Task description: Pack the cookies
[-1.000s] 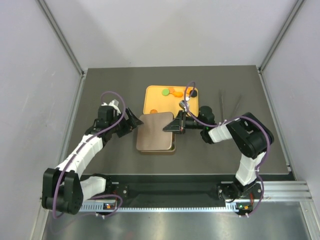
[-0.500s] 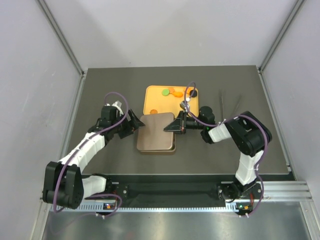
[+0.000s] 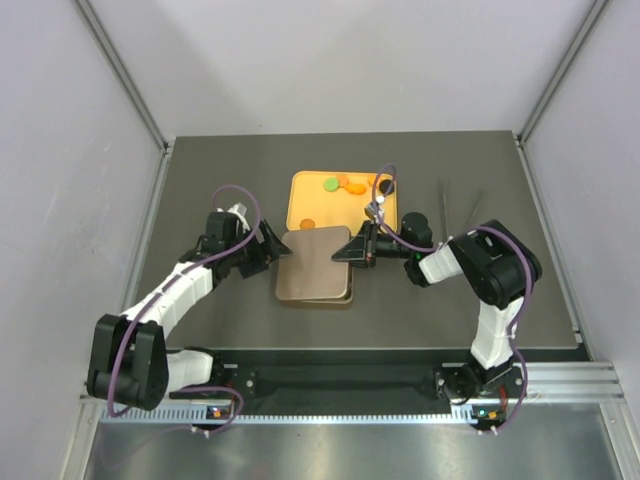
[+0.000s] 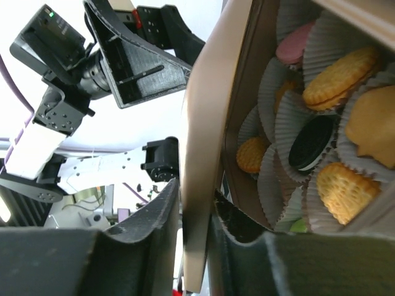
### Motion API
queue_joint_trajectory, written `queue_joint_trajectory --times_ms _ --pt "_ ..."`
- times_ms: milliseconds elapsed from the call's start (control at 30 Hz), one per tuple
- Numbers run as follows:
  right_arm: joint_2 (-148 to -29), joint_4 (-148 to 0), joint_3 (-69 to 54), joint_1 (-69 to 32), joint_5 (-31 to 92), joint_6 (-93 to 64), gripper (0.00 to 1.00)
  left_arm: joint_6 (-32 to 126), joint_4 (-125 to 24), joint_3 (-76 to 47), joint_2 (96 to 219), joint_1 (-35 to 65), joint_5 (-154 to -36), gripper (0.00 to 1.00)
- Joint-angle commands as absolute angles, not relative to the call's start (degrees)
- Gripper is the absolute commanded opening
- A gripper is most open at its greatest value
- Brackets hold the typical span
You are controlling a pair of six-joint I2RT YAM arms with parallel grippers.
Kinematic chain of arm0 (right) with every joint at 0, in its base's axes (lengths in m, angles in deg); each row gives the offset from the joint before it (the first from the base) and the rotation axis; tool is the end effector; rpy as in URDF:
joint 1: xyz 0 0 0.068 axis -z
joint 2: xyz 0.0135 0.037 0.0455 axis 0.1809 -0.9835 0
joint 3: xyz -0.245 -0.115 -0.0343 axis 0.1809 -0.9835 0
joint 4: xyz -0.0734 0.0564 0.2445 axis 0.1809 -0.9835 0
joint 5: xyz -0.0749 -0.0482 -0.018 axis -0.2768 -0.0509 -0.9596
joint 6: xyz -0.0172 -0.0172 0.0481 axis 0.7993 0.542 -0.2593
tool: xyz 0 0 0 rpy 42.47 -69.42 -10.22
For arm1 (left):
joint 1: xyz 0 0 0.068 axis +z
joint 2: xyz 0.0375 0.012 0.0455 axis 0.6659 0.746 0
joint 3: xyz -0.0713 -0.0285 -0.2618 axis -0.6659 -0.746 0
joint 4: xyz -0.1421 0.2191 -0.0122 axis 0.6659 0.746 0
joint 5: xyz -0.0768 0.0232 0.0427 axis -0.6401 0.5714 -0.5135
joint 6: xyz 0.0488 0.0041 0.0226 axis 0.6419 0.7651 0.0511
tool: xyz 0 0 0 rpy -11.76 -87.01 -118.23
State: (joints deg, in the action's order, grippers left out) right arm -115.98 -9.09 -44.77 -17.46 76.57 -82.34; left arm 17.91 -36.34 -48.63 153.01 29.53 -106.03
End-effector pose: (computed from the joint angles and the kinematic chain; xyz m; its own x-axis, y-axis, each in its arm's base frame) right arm 0.2848 0.1832 0.1431 -0.9751 0.1298 -0.1801 -0.1696 0.0879 0.9816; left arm 0.2391 -0.0637 0.2055 -0.8005 -0.4537 -0.3916 -0.1161 0.7585 -0.6413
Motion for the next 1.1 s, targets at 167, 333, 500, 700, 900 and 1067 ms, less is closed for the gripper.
queue_joint_trajectory --times_ms 167,333,500,700,900,1067 --pt "-115.8 -4.1 -46.2 -15.0 76.6 -81.8 0.29 18.0 -39.9 -48.4 153.8 28.7 -105.3 0.89" --pt "-115.5 -4.1 -47.2 -13.8 76.9 -81.7 0.29 17.8 -40.3 -48.7 154.2 28.5 -105.1 0.89" --pt "-114.5 -4.2 -48.6 -12.5 77.0 -81.7 0.30 17.7 -40.8 -48.7 154.6 28.1 -105.0 0.89" --pt "-113.2 -5.8 -50.0 -10.8 77.2 -80.7 0.30 17.4 -41.5 -48.7 155.6 27.2 -104.9 0.88" --pt "-110.7 -13.4 -50.0 -9.7 76.5 -76.0 0.31 17.1 -41.9 -48.6 156.4 26.3 -104.3 0.88" --pt "-108.4 -23.8 -48.8 -9.2 74.1 -68.6 0.31 16.4 -42.6 -48.6 157.3 25.4 -103.7 0.88"
